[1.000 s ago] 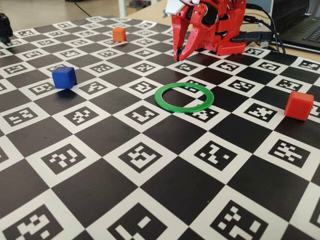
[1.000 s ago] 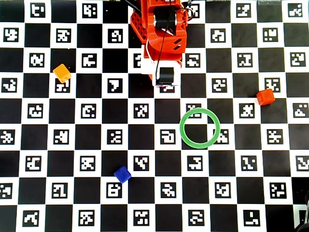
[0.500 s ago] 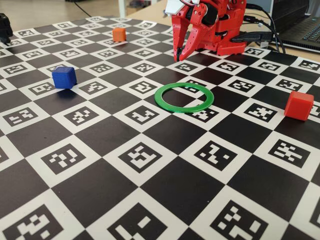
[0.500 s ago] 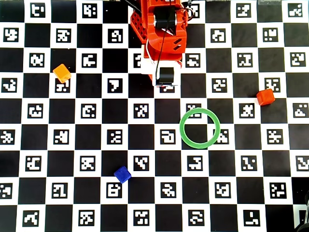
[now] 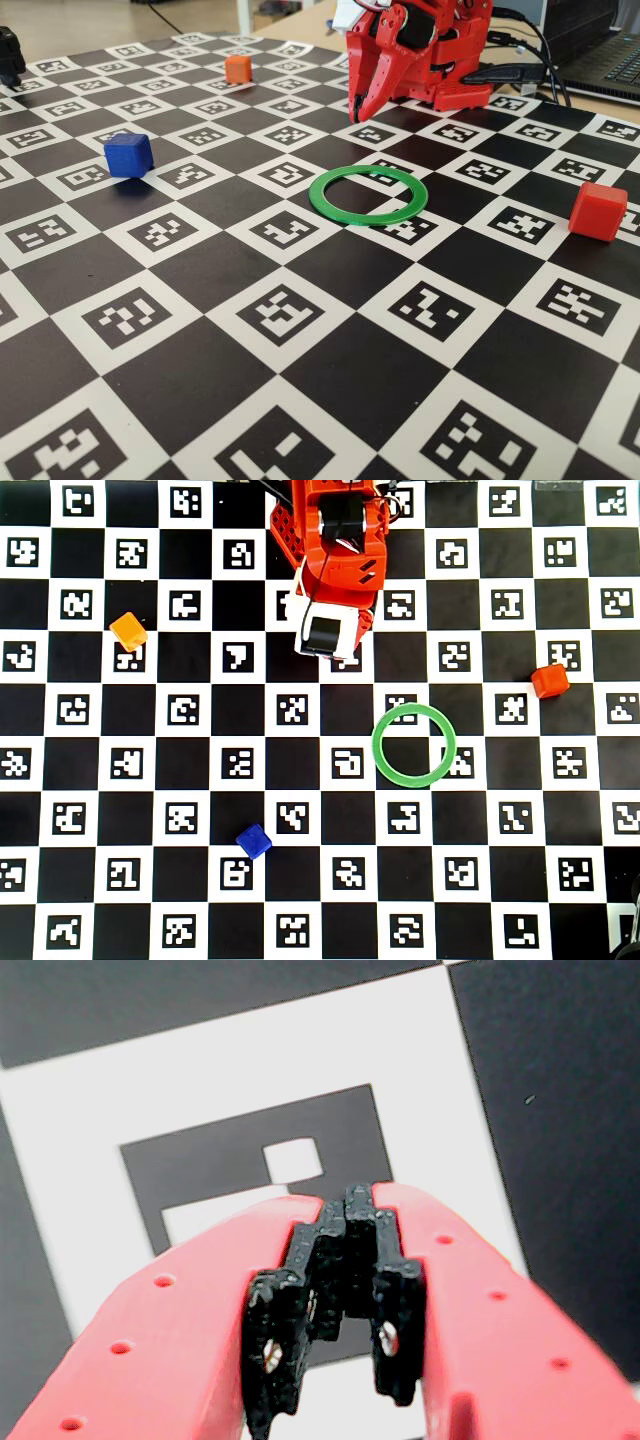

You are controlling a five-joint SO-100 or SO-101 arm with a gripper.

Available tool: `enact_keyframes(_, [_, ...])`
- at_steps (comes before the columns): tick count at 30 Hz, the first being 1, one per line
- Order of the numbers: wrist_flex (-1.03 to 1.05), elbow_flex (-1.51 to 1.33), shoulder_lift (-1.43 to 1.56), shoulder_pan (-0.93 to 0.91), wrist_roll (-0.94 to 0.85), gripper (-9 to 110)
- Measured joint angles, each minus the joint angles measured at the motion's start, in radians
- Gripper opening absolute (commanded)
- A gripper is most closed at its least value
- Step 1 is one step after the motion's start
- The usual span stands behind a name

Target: Grab the red cube then put it in the green circle then put the blue cube on top and finally the orange cube on top

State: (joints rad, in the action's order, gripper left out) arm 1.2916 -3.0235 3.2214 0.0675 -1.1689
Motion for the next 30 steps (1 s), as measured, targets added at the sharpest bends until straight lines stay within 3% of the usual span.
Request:
enact_keyframes(16, [-0.040,0.514,-0.488,0.189,0.699,7])
enact_keyframes(24, [-0.021,0.778,-0.666,0.305,0.850,12])
enact_keyframes(30, [0.121,1.022,-0.851,0.367,0.834,20])
